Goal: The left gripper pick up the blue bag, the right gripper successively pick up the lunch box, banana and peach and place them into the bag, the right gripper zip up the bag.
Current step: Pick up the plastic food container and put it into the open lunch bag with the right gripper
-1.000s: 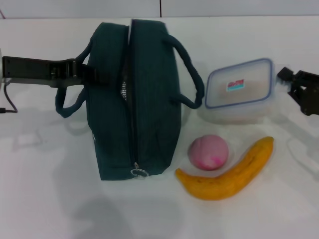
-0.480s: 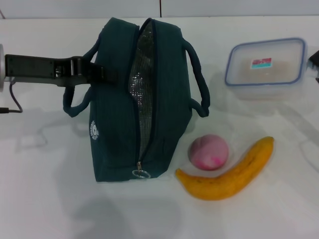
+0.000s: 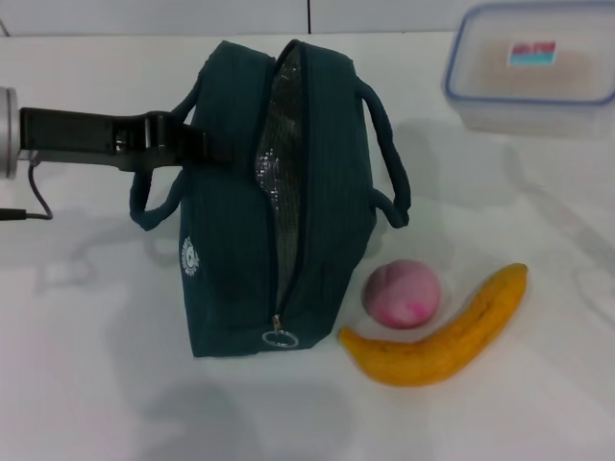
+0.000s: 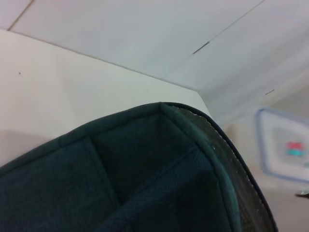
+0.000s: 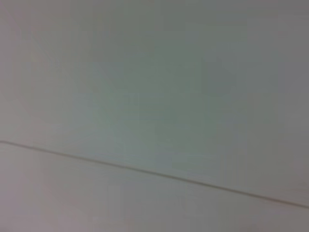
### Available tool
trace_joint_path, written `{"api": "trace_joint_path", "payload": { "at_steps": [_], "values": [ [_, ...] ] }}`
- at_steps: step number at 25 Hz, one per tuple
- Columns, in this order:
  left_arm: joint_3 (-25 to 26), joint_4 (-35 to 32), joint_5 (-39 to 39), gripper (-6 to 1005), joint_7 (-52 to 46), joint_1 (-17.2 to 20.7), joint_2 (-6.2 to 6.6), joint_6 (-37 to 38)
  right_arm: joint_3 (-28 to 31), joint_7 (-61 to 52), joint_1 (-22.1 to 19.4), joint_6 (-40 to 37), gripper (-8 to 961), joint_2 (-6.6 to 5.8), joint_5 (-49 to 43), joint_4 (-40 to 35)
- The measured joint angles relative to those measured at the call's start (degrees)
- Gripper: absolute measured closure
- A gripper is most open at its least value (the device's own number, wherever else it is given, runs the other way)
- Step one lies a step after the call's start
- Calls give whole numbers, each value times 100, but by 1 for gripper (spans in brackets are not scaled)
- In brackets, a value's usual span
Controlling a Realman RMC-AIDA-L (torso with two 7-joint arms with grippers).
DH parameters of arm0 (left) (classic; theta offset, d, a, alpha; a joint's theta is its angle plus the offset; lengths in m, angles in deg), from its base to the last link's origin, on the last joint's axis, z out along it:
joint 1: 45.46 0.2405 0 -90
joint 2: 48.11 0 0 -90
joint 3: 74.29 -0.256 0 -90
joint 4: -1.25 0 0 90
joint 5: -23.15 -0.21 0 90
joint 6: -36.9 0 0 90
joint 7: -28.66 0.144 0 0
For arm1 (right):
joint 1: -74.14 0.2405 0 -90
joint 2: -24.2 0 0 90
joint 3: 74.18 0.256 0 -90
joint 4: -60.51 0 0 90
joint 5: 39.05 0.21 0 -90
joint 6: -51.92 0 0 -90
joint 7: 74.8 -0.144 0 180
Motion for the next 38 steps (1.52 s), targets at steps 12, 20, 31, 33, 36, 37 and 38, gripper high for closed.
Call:
{"api": "trace_joint_path", "payload": {
  "at_steps": [12,20,31,33,36,37,38],
  "values": [
    [-31,21,-35,969,9,-132,-16,-70,-122,-73,1093,-453,773,84,124,116],
    [-34,309,-113,969,96,-293,3,-92,-610,-44,1480,-75,758,68,79,102],
    [2,323,-69,970,230,-321,-9,-191,-1705,156,1526,1083,736,26,25,-96],
    [1,323,-67,970,231,-316,-4,-203,-1854,155,1513,1200,732,26,7,-186],
    [-16,323,-66,970,232,-329,-2,-205,-1963,149,1538,1346,726,27,4,-226],
    [-24,323,-65,970,232,-339,-2,-205,-1966,149,1548,1375,724,29,6,-227],
    [-28,323,-64,969,232,-346,-2,-206,-1966,149,1568,1422,722,39,14,-254]
  ]
}}
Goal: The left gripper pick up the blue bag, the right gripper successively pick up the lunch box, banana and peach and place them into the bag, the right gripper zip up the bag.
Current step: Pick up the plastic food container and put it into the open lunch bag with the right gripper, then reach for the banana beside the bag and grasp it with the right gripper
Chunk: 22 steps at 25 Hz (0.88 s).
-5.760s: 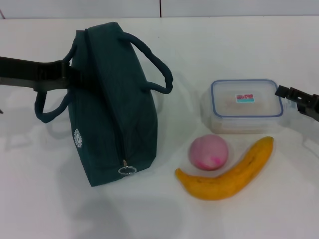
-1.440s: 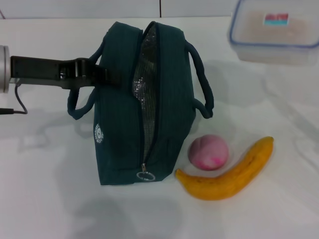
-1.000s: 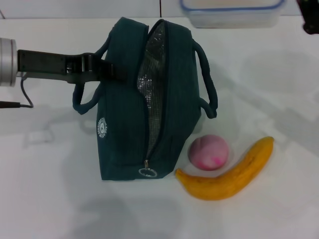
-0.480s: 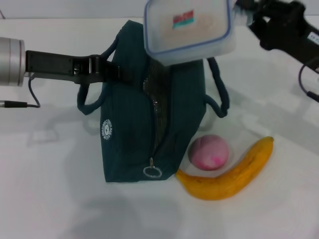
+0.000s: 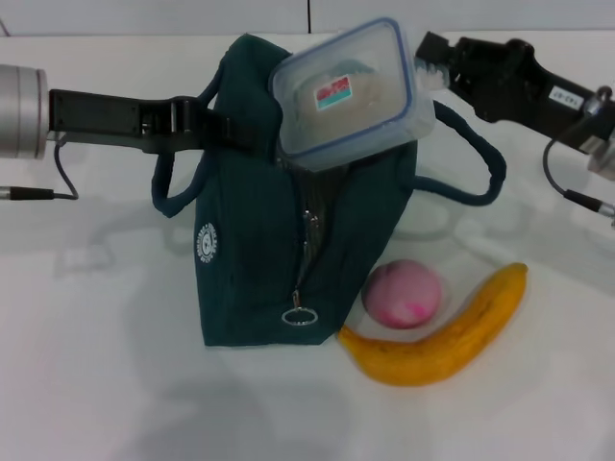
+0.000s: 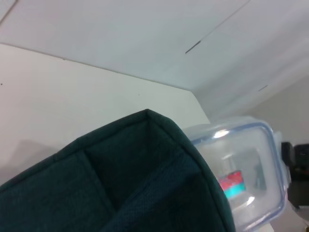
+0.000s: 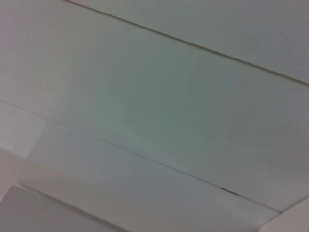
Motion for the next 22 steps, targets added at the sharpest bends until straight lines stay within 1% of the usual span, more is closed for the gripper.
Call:
{"api": "trace_joint_path", "payload": {
  "at_steps": [2,4,8,13,19,22],
  "values": [
    [3,0,2,969,0,-11,0,0,4,3,32,43,718,16,11,-41],
    [16,0,2,969,1,-20,2,-5,19,2,154,109,715,41,37,-117],
    [19,0,6,969,1,-26,-1,-13,26,-28,271,78,707,48,56,-111],
    [27,0,8,969,9,-11,-3,-51,32,0,292,127,697,68,125,-84],
    [32,23,-8,970,151,98,6,-256,-11,106,266,88,433,38,188,-284],
    [37,177,-13,969,253,115,42,-354,-40,314,164,29,390,0,163,-474]
  ]
}}
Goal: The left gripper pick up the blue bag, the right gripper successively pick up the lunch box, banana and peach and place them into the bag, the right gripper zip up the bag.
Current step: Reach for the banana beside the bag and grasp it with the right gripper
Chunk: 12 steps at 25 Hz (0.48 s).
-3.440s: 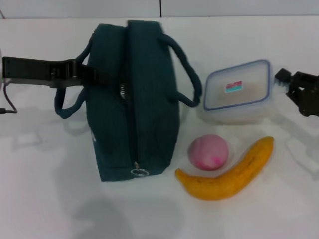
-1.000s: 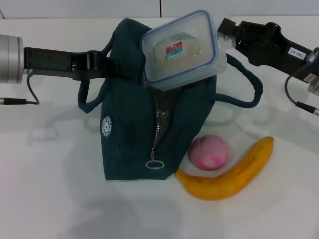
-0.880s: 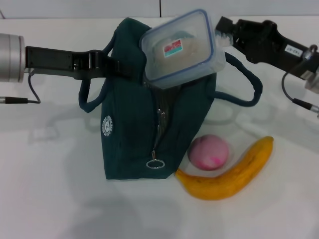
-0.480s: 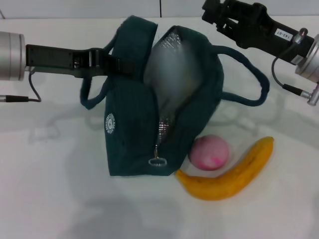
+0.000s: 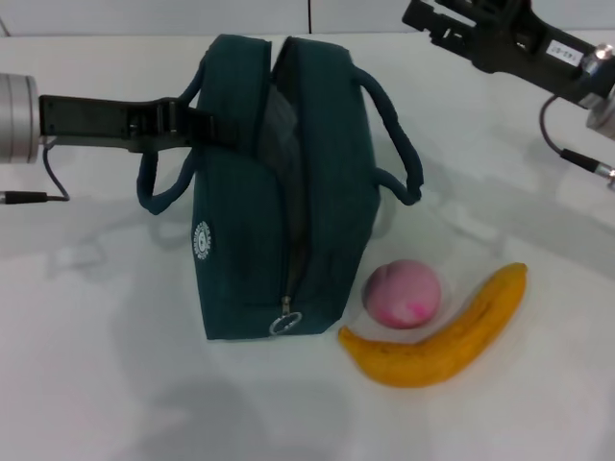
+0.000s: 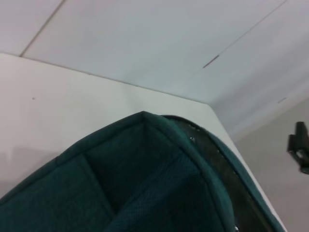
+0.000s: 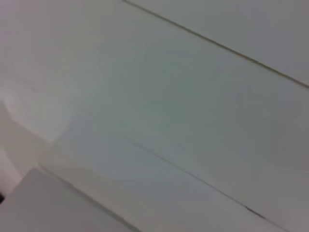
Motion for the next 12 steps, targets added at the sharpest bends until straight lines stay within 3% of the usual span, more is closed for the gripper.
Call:
{"api": "trace_joint_path", "payload": {
  "at_steps": [5,8,10,12],
  "values": [
    [81,256,8,969,71,1,103,-94,-9,785,-337,-204,319,-106,-329,-562],
    [283,410,12,969,390,1,112,-118,41,1151,-437,-173,276,-285,-1058,-1128],
    [314,444,13,970,450,0,113,-123,50,1229,-442,-175,103,-349,-1213,-1222],
    [358,506,19,970,503,-7,113,-132,53,1391,-444,-202,96,-500,-1461,-1405]
  ]
}}
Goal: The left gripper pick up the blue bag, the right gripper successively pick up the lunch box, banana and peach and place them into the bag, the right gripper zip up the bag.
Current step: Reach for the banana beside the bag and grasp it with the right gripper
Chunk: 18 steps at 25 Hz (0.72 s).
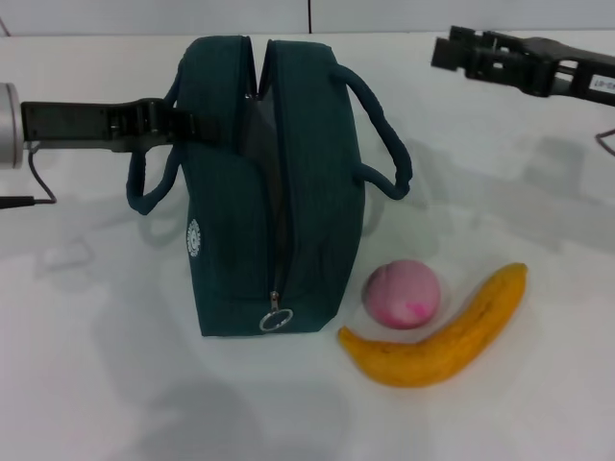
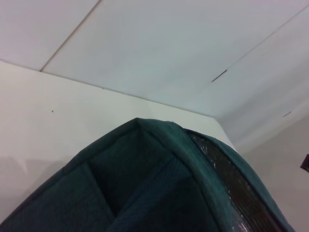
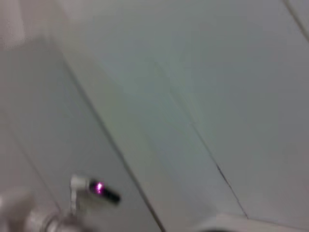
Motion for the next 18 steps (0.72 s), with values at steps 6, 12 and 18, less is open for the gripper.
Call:
{"api": "trace_joint_path", "payload": {
  "at_steps": [6,12,18],
  "values": [
    [101,44,10,969,69,53,-13,-5,9,40,-99,-364,88,-305,-1110,-1262],
    [100,46,18,969,27,72,-41,-5,2,-1033,244,-889,97,-476,-2841,-2552],
    [100,46,30,970,-41,53,-113,-6,0,-1901,890,-1548,98,-319,-4531,-3261]
  ]
}}
